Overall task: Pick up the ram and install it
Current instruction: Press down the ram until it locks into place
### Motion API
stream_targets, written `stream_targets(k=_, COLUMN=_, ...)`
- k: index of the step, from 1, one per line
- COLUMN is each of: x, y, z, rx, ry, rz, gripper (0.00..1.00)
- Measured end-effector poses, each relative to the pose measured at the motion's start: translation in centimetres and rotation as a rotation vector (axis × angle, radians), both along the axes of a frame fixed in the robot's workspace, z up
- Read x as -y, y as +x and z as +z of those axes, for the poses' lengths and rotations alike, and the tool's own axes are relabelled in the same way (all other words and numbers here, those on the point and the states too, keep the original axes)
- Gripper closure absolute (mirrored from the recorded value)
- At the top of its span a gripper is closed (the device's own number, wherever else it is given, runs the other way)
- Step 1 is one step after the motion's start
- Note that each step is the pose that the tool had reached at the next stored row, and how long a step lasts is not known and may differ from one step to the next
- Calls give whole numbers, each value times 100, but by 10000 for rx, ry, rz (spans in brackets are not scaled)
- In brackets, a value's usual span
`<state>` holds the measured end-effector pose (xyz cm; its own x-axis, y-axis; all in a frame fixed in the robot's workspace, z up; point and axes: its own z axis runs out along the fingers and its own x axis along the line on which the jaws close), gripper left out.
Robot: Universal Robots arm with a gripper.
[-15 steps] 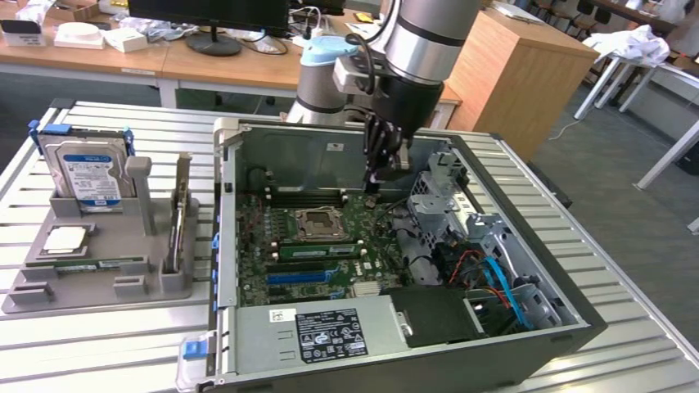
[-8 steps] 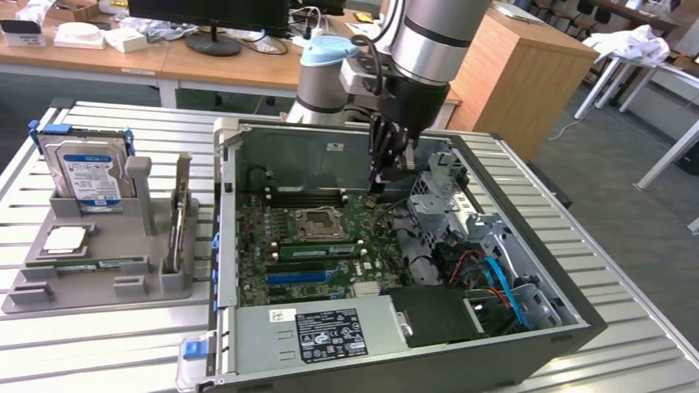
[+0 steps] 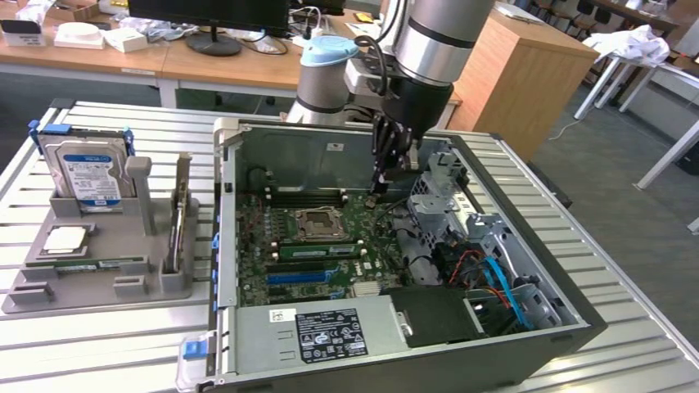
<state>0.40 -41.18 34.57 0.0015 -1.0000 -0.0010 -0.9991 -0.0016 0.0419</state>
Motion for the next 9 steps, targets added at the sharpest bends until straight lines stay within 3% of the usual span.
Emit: stream_targets(k=9, x=0, y=0, z=-28, rx=0, ry=3, rz=1, gripper=90)
